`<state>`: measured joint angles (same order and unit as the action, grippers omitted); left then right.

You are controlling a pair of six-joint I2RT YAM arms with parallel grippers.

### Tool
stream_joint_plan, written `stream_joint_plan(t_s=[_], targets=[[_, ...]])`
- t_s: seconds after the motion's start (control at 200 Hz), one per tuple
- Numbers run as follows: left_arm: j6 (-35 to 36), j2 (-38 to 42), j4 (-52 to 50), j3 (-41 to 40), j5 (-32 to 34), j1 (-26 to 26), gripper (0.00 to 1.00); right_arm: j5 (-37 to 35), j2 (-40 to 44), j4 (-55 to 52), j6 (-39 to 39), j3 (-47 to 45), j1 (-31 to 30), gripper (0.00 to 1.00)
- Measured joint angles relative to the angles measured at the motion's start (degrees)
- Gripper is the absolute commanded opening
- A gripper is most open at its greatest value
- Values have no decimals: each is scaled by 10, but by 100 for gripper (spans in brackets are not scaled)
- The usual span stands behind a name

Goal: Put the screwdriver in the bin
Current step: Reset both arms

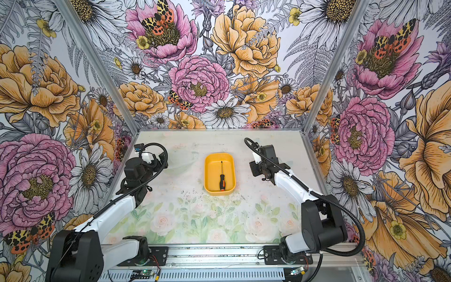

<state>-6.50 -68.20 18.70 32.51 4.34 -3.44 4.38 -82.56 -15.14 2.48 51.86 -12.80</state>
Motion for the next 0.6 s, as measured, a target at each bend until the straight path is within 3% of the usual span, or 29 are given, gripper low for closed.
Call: stream_joint_plan(t_s=[0.305, 0.596], targets=[[23, -85, 81, -3, -14, 14, 99, -19, 18, 149, -25, -104, 87, 50], [49, -122, 104, 5, -42, 21, 99, -81, 18, 306, -31, -183, 107, 50]])
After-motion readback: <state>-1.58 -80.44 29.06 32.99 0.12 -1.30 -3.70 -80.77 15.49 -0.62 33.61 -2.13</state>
